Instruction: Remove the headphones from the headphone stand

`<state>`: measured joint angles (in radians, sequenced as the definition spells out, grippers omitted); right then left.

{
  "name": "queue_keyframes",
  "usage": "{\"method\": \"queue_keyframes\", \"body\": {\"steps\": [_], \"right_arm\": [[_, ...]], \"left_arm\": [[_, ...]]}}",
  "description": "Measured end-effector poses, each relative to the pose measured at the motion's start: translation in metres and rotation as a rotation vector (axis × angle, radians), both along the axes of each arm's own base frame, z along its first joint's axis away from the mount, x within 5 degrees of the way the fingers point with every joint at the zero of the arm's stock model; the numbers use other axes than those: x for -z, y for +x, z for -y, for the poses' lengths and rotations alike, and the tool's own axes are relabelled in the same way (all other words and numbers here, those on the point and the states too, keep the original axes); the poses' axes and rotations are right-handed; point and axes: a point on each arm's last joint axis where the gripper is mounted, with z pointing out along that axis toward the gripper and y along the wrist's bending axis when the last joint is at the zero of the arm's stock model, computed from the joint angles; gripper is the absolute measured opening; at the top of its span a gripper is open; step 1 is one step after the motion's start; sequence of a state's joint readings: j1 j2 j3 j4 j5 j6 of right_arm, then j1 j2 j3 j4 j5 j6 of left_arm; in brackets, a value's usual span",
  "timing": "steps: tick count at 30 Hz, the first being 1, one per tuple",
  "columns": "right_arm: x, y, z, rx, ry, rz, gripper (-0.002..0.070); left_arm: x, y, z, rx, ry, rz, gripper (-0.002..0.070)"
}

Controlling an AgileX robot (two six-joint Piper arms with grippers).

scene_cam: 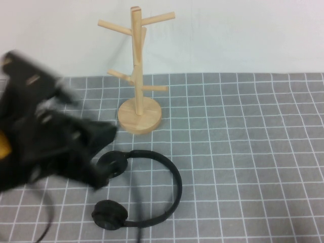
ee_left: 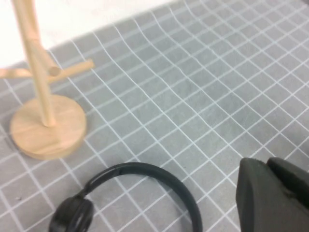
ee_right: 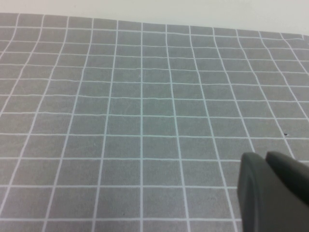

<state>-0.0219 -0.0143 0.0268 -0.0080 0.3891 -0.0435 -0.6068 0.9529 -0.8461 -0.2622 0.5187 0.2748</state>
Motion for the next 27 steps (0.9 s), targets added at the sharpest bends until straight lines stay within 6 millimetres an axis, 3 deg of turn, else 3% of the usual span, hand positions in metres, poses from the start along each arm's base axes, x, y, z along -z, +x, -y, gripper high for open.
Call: {"method": "queue_keyframes", "body": {"steps": [6,15,20,27], "right_arm": [[0.0,0.0,0.0,0.0,0.0,0.0,-0.0009],[0.0,0.0,0.0,0.0,0.0,0.0,-0.0009],[0.0,0.0,0.0,0.0,0.0,0.0,-0.0009],[0.0,0.0,0.0,0.0,0.0,0.0,-0.0009]], "left_arm": [[0.003,-0.037,-0.026,0.005,-0.018,0.066,-0.0002],[0.006,-0.05,-0.04,0.001,0.023,0.174,-0.0003],[0.034,-0.057,-0.051,-0.048,-0.044,0.344,-0.0003],[0.09,-0.082,-0.094,-0.332,-0.18,0.669,-0.0003]]}}
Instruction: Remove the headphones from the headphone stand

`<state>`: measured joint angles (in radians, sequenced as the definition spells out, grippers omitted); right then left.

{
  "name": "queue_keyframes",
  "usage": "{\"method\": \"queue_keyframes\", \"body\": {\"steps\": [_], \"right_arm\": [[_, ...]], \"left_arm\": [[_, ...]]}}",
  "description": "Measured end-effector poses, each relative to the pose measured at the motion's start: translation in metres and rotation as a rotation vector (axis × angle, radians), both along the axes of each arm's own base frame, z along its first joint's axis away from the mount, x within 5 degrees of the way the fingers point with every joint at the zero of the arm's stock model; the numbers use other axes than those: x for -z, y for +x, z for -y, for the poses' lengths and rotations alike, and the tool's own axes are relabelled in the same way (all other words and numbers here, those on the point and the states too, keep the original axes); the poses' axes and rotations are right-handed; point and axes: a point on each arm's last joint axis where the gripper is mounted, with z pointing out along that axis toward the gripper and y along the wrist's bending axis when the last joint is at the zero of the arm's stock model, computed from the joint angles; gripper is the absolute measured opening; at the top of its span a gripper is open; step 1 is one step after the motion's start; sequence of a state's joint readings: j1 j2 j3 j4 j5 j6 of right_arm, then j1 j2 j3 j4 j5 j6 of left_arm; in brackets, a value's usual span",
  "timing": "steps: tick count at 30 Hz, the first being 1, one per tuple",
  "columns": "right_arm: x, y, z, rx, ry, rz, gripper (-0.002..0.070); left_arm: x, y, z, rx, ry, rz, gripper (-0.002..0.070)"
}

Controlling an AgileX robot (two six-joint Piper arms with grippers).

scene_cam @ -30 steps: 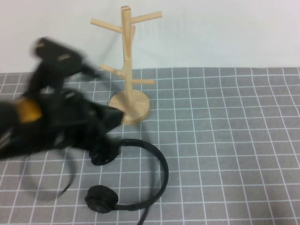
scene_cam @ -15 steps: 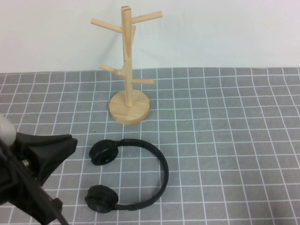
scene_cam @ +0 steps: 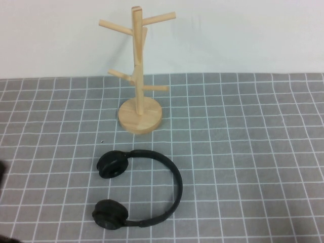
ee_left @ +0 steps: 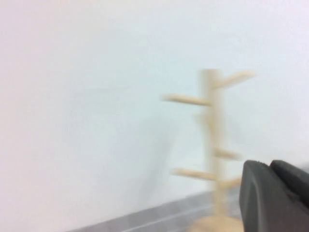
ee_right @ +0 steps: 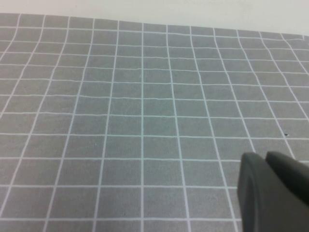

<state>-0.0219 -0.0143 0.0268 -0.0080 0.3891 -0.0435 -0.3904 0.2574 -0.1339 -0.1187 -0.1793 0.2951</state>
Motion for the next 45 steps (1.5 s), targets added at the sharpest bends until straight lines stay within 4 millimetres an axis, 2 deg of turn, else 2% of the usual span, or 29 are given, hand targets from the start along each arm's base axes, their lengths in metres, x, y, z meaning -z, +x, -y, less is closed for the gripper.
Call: {"method": "queue_keyframes", "body": {"steps": [4,9,22,45], "right_arm": [[0.0,0.0,0.0,0.0,0.0,0.0,-0.0009],[0.0,0.0,0.0,0.0,0.0,0.0,-0.0009],[0.0,0.0,0.0,0.0,0.0,0.0,-0.0009],[0.0,0.0,-0.002,-0.033,0.0,0.0,-0.0009]], "left_arm": [[0.026,-0.01,-0.017,-0.18,-0.082,0.029,-0.0003],[0.041,-0.017,-0.028,-0.326,-0.163,0.016,-0.0003],[0.084,-0.02,-0.024,-0.331,-0.078,-0.442,-0.0003],[0.084,-0.02,-0.024,-0.33,-0.075,-0.453,-0.0003]]}}
